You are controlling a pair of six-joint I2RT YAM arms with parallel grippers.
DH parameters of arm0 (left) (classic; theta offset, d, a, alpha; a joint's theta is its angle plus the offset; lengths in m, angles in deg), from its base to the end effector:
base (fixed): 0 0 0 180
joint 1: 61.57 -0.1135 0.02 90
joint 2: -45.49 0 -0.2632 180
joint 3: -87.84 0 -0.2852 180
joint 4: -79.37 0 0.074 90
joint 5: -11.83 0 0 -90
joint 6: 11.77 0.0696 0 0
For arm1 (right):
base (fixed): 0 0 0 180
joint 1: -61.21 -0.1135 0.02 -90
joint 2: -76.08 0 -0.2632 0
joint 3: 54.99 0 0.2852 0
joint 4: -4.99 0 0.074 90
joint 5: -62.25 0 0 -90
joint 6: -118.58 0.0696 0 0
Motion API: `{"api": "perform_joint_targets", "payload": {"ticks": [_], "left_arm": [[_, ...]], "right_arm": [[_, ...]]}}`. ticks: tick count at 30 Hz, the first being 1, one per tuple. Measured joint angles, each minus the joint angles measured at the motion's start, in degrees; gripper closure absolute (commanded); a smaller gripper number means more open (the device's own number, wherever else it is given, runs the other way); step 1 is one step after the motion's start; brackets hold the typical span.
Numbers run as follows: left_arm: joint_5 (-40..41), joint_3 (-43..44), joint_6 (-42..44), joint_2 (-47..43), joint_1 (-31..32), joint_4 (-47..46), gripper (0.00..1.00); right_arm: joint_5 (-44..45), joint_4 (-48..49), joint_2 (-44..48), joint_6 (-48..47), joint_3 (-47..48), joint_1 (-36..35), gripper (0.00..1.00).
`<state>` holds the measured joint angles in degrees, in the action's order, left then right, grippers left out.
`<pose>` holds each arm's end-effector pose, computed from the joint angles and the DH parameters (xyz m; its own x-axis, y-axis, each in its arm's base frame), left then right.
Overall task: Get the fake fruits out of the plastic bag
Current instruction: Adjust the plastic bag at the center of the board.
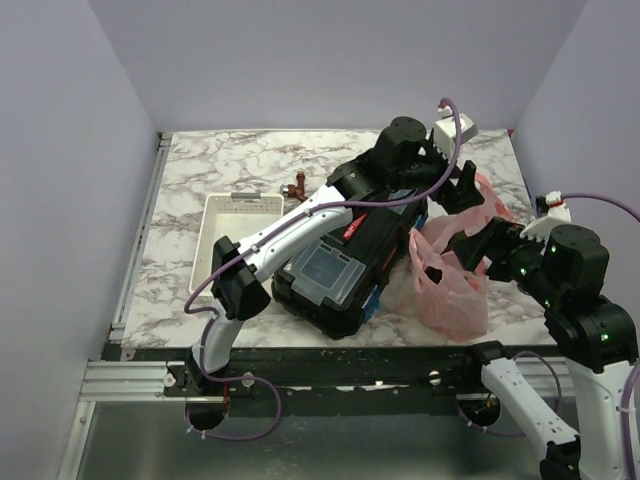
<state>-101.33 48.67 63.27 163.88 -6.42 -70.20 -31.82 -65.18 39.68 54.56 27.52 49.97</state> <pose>0.2892 -0.4632 0.4347 -0.3290 0.0571 -0.9426 0.9235 0.2282 -0.3085 0.1333 0.0315 0.4168 -0.4725 0.3516 -0.8082 -0.0568 0.9029 0.4260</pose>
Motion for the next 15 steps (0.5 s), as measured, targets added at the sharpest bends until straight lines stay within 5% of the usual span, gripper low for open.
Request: {"api": "perform_joint_targets", "payload": {"ticks": [4,7,15], "left_arm": [[-0.48,0.11,-0.79,1.86,-0.02,-2.08,0.56],[-0.87,0.35,-1.38,2.89,-0.02,-2.27,1.0],[1.2,1.18,-1.86,2.6,-0.31,-1.25,1.0]], "right_arm": [[-3.17,0.72,0.17,-0.52,-1.88,0.0,0.12],[-6.43,2.16,0.68,-0.76,-3.56,0.0,0.12],[-20.39,9.2,1.66,-2.95,-6.23,0.0,0.03]]}}
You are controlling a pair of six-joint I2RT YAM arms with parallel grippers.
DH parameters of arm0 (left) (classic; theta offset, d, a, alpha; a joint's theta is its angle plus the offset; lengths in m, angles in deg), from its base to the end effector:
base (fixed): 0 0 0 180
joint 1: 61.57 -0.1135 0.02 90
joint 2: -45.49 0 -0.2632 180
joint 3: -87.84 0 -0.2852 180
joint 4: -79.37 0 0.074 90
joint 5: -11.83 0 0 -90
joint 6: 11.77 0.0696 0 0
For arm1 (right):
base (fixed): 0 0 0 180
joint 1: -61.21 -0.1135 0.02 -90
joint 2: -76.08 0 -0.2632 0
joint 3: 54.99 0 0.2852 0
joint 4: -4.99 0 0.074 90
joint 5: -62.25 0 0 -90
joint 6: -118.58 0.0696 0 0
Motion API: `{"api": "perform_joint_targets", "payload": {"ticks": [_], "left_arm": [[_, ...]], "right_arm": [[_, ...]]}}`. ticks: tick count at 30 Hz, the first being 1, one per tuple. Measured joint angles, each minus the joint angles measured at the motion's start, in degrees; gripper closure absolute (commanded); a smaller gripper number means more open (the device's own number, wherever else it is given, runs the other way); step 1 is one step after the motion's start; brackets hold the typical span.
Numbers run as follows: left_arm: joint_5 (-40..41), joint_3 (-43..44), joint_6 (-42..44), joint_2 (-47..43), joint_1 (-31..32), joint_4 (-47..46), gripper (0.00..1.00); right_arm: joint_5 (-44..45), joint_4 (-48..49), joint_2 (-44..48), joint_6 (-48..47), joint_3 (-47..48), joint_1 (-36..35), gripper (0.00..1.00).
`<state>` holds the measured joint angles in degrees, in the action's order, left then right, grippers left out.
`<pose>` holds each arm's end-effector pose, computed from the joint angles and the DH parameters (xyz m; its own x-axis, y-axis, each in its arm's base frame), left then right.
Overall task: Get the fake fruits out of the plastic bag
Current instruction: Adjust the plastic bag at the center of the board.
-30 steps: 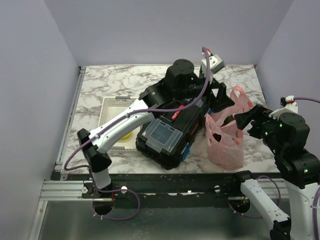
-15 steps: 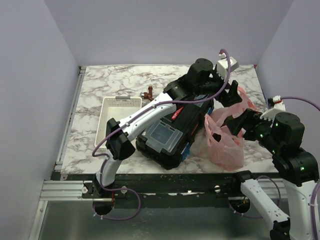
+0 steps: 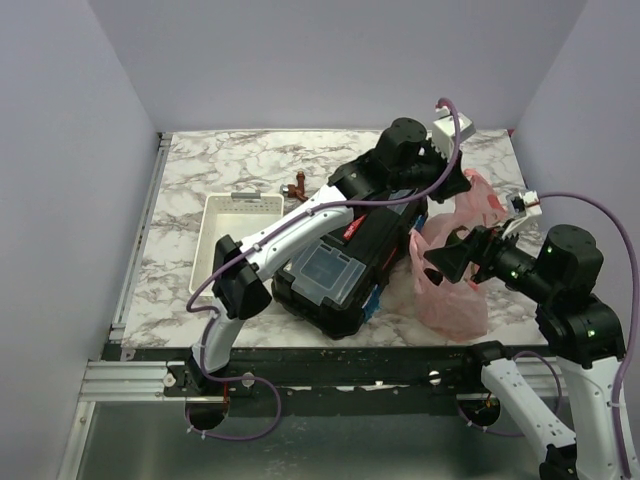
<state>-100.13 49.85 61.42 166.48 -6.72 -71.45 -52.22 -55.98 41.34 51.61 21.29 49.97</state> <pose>0.3005 -0.4720 0.4218 -0.3592 0.0442 -0.9322 0.9063 0.2550 -0.3371 0.1383 0.0569 0.4069 -0.5196 0.2598 -0.8140 -0.3882 0.7769 0.4957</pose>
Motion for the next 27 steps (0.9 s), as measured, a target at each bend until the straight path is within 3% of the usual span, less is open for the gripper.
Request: {"api": "perform_joint_targets", "payload": {"ticks": [7,19,27], "left_arm": [[3.43,-3.61,-2.8,-4.83,-0.11,1.99,1.0],[4.85,-2.99,-8.87,-6.12,-0.42,5.53,1.0],[3.34,-1.84,-10.6,-5.22,-1.25,7.61,1.0]], "right_arm": [[-9.75,8.5,-3.19,-0.61,-0.26,-0.02,0.0],[-10.56,8.74,-11.19,-4.61,-1.86,-0.7,0.0],[-9.18,8.22,-18.08,-5.9,-1.51,-9.31,0.0]]}}
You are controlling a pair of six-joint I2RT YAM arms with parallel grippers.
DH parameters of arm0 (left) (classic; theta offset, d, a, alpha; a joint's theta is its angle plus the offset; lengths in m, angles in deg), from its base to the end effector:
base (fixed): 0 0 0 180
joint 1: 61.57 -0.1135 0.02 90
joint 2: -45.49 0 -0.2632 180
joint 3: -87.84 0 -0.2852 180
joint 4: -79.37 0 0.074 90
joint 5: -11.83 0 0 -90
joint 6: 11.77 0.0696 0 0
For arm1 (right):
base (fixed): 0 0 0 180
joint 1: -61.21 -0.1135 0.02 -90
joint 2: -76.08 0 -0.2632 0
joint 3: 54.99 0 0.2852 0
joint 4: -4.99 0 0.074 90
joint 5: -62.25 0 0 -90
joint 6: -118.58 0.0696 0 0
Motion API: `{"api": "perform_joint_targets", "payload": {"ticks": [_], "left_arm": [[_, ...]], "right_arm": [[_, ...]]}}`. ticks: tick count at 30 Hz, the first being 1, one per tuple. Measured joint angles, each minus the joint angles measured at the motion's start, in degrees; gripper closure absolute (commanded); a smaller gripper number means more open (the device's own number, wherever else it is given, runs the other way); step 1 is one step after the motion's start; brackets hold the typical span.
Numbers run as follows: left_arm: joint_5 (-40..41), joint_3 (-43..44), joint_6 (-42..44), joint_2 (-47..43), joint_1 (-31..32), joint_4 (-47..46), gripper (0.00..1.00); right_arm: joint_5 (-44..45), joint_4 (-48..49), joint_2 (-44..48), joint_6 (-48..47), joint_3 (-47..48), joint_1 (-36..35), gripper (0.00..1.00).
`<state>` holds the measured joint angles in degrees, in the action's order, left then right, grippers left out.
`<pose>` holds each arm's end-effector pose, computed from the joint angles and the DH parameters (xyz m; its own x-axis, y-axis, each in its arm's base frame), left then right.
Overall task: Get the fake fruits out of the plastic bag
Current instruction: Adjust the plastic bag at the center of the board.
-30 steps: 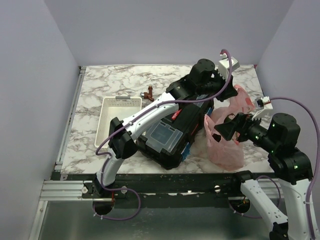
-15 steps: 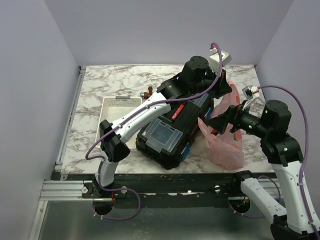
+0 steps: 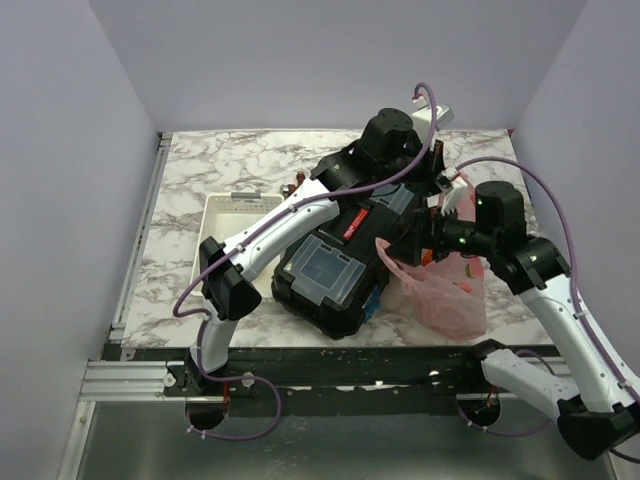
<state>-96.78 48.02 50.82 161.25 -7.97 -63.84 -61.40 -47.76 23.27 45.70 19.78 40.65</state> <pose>0.2971 -0.4404 0.4385 -0.5492 0.0097 -0.8357 0.7829 0.3559 -0.5104 0.2100 0.1200 0.3623 -0.6753 0.0084 -0.7375 -0.5642 0.6380 0.5240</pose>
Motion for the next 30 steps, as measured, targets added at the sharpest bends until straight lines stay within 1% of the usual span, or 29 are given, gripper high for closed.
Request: {"api": "perform_joint_targets", "payload": {"ticks": [4,6,12,13,14,16,17,18,23,27,30], "left_arm": [[-2.23,0.11,-0.04,0.2,-2.56,3.19,1.0],[-3.41,0.15,0.0,0.13,-3.58,4.57,1.0],[-4.76,0.22,0.02,0.09,-3.85,4.61,1.0],[-4.72,0.2,-0.02,0.09,-3.89,4.61,1.0],[-4.72,0.2,-0.07,0.09,-3.89,4.61,1.0],[-4.5,0.04,-0.52,0.04,-3.87,4.22,1.0],[-4.28,-0.17,-0.98,0.02,-3.8,3.72,1.0],[-4.04,-0.61,-1.66,-0.07,-3.78,3.08,1.0],[-4.04,-4.92,-6.1,-1.05,-4.5,-1.84,1.0],[-4.68,-6.01,-8.7,-1.09,-5.68,-4.04,1.0],[-4.81,-6.01,-9.88,-1.11,-6.25,-5.4,1.0]], "right_arm": [[8.57,0.7,-2.29,2.73,0.7,-8.81,0.0],[11.76,1.55,-2.95,3.34,0.87,-11.37,0.02],[15.28,2.03,-3.17,3.8,0.87,-12.79,0.34],[15.78,2.08,-3.15,3.8,0.85,-12.9,0.36],[16.37,2.19,-3.04,3.74,0.76,-13.07,0.36],[17.92,3.04,-2.27,3.78,0.04,-13.46,0.25],[18.88,3.48,-1.44,3.8,-0.55,-13.7,0.18],[19.85,3.61,-0.24,3.82,-1.16,-13.94,0.15],[24.22,3.67,9.11,4.44,-2.25,-14.53,0.03],[24.3,3.67,14.88,4.28,-2.14,-14.58,0.0],[20.74,3.69,13.97,3.8,-2.05,-14.6,0.0]]}}
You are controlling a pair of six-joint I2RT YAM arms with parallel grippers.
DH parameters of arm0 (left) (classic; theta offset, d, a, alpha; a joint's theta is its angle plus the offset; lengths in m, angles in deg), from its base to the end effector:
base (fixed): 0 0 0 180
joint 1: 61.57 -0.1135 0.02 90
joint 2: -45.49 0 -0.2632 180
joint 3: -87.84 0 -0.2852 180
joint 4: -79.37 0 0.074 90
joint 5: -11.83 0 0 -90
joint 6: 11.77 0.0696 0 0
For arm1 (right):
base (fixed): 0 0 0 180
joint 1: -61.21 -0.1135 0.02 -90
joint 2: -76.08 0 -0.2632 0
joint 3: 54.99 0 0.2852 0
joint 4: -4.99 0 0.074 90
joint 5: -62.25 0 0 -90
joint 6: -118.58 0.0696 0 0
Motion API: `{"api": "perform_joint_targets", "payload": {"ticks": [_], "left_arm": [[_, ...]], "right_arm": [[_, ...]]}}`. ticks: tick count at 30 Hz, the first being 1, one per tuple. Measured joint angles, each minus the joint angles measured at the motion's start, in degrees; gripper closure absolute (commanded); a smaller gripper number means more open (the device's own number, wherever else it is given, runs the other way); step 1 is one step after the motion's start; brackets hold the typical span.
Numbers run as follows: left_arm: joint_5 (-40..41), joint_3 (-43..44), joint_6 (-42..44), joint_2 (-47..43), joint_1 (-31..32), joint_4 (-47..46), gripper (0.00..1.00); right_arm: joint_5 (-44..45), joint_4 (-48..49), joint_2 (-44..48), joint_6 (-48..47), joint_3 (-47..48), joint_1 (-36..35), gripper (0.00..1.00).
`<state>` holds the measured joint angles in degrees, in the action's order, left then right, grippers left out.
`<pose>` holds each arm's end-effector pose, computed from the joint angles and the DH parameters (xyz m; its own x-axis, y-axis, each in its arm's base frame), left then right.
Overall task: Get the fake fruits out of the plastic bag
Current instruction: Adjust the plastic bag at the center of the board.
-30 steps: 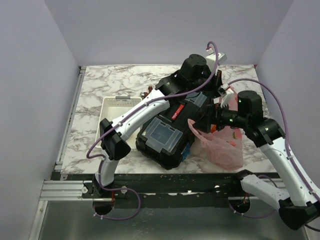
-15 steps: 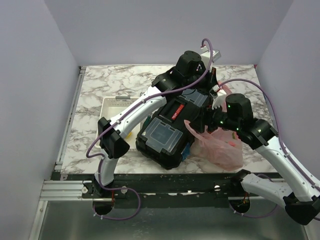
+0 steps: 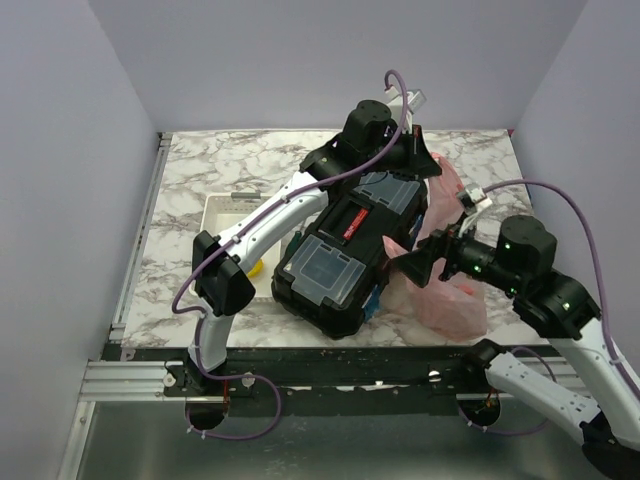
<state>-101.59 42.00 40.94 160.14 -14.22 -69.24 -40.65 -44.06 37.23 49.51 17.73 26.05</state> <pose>0.3411 -0.4111 0.4196 -0.6795 -0.0829 -0.7290 0.6621 0.3587 -0.6580 0.1453 0.1214 0.4004 -0.4634 0.0995 -0.8805 -0.6123 0.6823 0.3994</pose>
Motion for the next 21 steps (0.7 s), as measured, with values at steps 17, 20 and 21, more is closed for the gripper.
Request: {"api": "perform_joint_targets", "payload": {"ticks": [17,20,21], "left_arm": [[-2.75,-2.99,-3.02,-1.88,0.0,-2.73,1.0],[-0.87,-6.62,-2.71,-5.03,-0.13,-2.62,1.0],[0.09,-7.61,-2.62,-6.19,-0.15,-2.54,1.0]], "right_arm": [[23.74,-0.92,-5.64,4.0,-1.36,-0.26,0.99],[33.57,-2.27,-2.86,7.1,-1.16,-0.28,0.99],[37.05,-3.21,-2.29,8.35,-0.83,-0.26,0.99]]}}
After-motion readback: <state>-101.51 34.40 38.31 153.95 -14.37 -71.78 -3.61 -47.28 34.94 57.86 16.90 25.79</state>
